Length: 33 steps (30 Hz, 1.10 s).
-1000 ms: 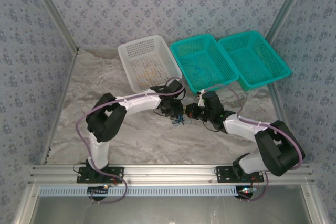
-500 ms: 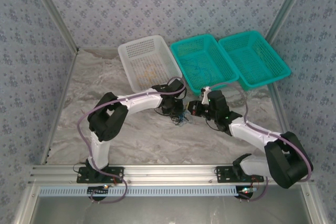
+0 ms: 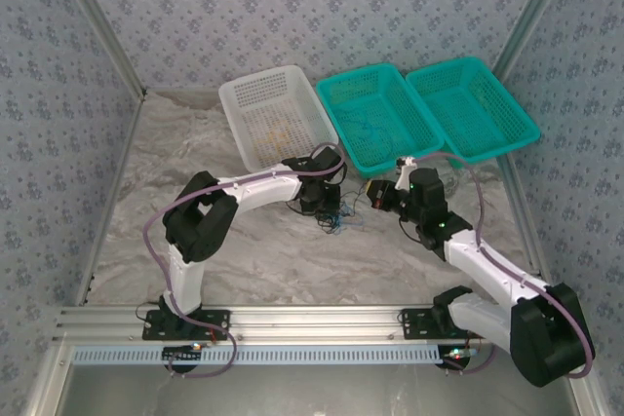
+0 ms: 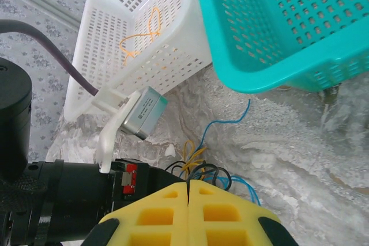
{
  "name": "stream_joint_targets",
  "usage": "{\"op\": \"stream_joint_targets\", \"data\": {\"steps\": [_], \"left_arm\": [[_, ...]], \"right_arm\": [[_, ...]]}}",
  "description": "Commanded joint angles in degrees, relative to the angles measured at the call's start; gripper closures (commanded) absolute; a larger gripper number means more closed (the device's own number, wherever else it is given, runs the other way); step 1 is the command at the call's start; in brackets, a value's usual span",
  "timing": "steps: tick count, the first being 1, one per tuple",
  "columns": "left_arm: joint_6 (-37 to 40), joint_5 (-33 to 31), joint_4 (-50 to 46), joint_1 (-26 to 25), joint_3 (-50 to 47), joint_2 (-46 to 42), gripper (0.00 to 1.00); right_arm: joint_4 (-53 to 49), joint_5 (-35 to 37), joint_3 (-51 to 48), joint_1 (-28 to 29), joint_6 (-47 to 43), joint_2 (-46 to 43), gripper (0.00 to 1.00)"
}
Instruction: Untangle the cables
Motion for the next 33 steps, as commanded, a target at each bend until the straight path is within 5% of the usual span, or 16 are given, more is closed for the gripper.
{"op": "stream_joint_targets", "data": {"steps": [1,14,33], "left_arm": [[-0.46,-1.20,-2.96,0.10,0.71,0.66,1.00],[-0.37,-3.24,-0.26,0.15,-2.69,-3.13,1.00],[-0.69,-1.67,4.69,1.03,-7.25,-6.06,1.00]], "right_arm": [[-2.23,1.01,-0.81,-1.12,-1.35,-1.93,1.00],[-4.43,3.43,-2.93,-6.23,1.54,-7.41,1.00],[-9.30,-1.01,-2.54,-21.86,-0.66,-16.20,1.00]]}}
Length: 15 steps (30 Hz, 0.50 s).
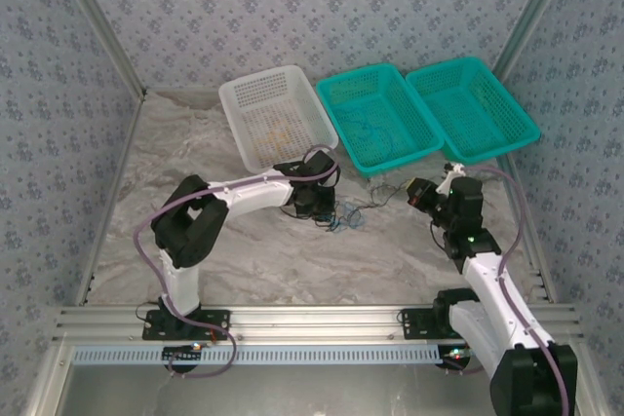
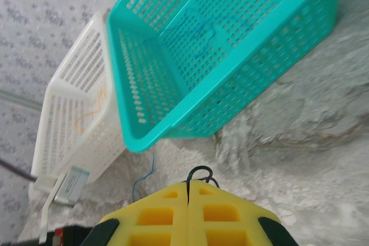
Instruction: Untangle the cables
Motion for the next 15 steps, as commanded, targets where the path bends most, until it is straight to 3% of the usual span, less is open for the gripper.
{"op": "stream_joint_targets", "data": {"steps": [1,4,6,8,15], "left_arm": [[-0.42,0.15,0.61,0.77,-0.98,-1.54,1.00],[0.70,1.50,4.99,0.78,-2.51,-3.11,0.98],[2.17,1.73,9.91,0.31,-4.79,-5.69,0.77],[3.87,2.21,14.98,-0.06,-7.25,-8.58,0.66],[9.78,7.54,30.66,-0.22,-14.52,-17.61,0.41]], "right_arm": [[-0.59,-1.98,1.27,-4.34,-1.44,-2.38,1.00],[2.50,-9.82,2.34,-6.51,-2.79,-2.30,1.00],[2.04,-15.96,4.38,-5.97,-6.83,-1.09,1.00],[0.46,-20.26,6.23,-4.80,-9.73,-0.12,1.00],[-0.68,-22.09,8.70,2.36,-15.00,1.96,1.00]]}}
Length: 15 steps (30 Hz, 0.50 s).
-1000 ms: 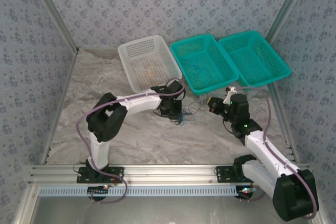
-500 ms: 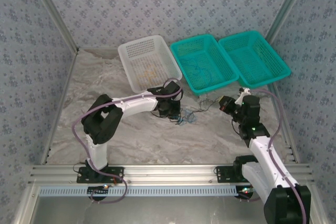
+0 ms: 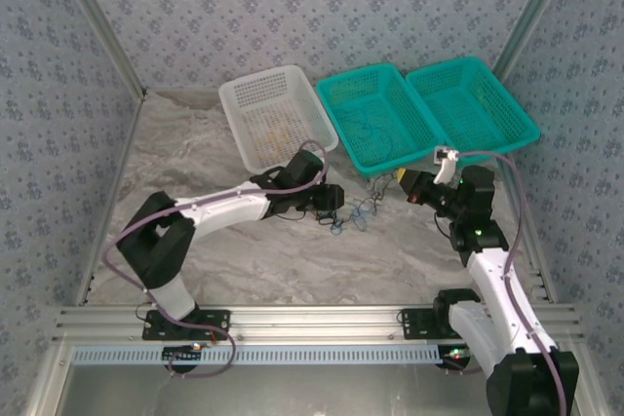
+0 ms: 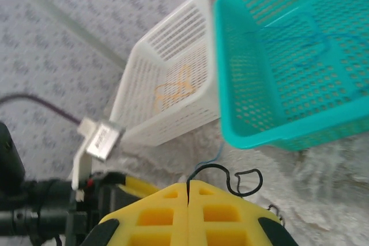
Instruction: Untangle the cables
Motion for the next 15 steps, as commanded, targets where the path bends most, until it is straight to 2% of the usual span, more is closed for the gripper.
{"op": "stream_joint_targets", "data": {"steps": [1,3,7,11,15], "left_arm": [[4.54,4.67,11.17,-0.27,-1.98,-4.09,0.38],[5.94,8.18,12.64,-0.20,-1.54,-4.44,0.35],[7.12,11.85,12.15,-0.21,1.33,-1.66,0.35],[9.42,12.61,13.38,-0.13,2.53,0.56,0.35],[13.58,10.24,15.29,-0.16,2.54,2.36,0.35]], "right_arm": [[-0.71,-2.72,2.06,2.91,-4.40,1.20,1.00],[0.13,-2.78,2.28,4.40,-4.54,2.23,1.00],[3.98,-4.55,1.92,6.06,-3.50,3.14,1.00],[5.23,-5.66,2.03,6.83,-3.16,3.02,1.00],[6.19,-6.80,2.13,7.54,-2.85,3.06,1.00]]}}
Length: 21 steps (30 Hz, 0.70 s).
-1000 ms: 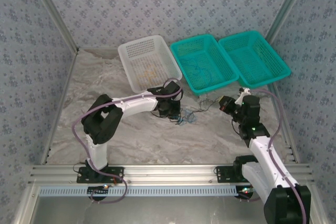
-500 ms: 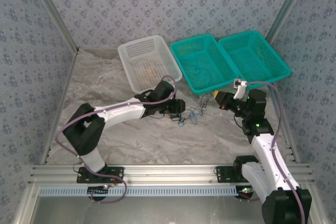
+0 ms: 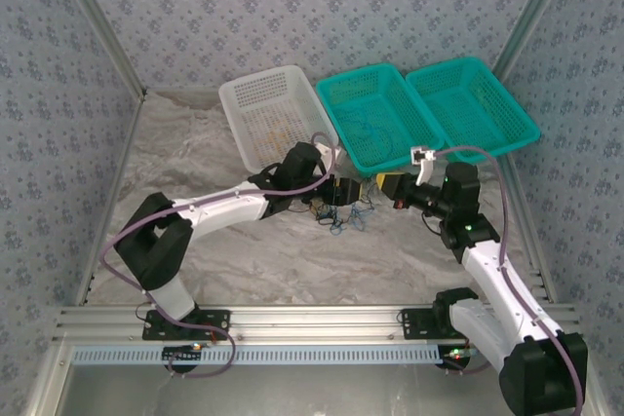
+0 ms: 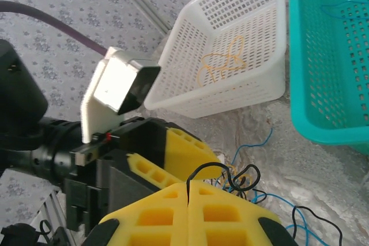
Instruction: Untangle the cables
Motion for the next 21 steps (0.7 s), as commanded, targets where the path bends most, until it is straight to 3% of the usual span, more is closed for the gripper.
{"op": "stream_joint_targets", "data": {"steps": [1,8,11,21], "left_arm": [[5.28,-0.75,3.28,-0.11,2.40,2.04,0.36],[6.59,1.10,5.21,0.24,7.22,7.83,0.39],[5.66,-1.50,4.56,0.24,7.95,9.58,0.47],[3.55,-29.73,-10.67,0.84,5.86,5.07,0.88]], "right_arm": [[2.64,-2.61,1.74,0.80,-0.38,-0.20,1.00],[3.46,-3.43,1.75,2.19,0.12,-0.19,1.00],[5.42,-4.58,1.54,2.57,1.38,-0.31,1.00],[4.91,-4.71,4.63,1.11,2.16,-5.36,1.00]]}}
